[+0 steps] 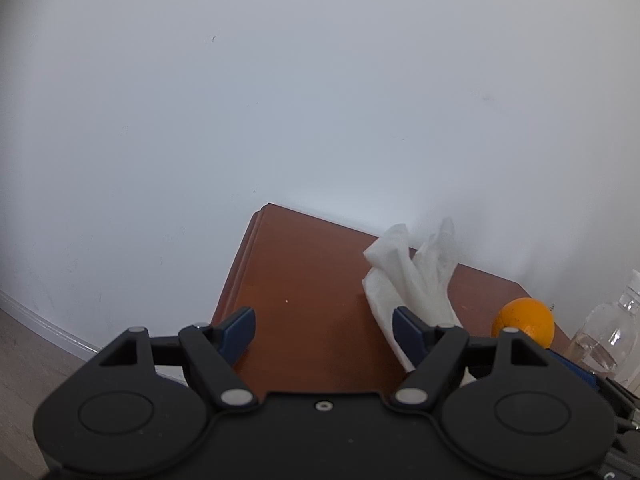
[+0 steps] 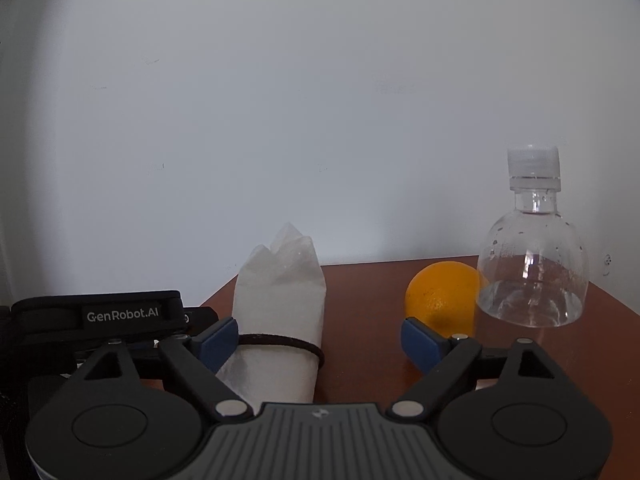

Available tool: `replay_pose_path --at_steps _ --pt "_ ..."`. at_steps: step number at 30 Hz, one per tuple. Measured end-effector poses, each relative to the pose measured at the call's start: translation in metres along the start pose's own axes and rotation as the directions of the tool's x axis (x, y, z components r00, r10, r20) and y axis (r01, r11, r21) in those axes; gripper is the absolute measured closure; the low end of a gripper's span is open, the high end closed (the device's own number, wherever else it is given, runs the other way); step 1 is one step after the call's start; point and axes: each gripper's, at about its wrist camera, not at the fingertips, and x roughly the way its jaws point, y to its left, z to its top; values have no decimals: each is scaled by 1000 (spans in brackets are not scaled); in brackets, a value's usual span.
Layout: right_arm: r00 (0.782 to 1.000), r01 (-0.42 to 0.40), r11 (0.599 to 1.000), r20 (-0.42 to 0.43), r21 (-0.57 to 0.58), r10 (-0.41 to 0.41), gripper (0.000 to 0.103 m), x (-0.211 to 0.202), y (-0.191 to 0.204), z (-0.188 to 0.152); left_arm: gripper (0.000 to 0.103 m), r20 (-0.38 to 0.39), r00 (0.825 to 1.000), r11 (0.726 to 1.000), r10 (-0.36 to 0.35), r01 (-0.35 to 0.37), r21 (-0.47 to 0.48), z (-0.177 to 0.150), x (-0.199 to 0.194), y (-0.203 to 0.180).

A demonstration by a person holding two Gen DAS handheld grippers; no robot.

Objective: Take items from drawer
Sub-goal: 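Lower the bundle onto the nightstand top beside the orange and open the right gripper, then withdraw both tools back from the nightstand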

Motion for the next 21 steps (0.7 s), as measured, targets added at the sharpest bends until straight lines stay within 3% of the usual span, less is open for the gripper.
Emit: replay_pose_path --at_steps 8,13,21 --pt "1000 -5 1000 11 -4 5 10 -6 12 -8 27 7 1000 1000 -8 8 17 -1 -3 -2" --pt "1000 -1 1000 24 -2 1 6 -12 21 -37 26 24 1000 999 -12 11 37 -3 -6 -3" --pt "999 7 1000 48 4 -7 0 -41 34 -55 21 132 991 1000 -3 3 4 -11 -27 3"
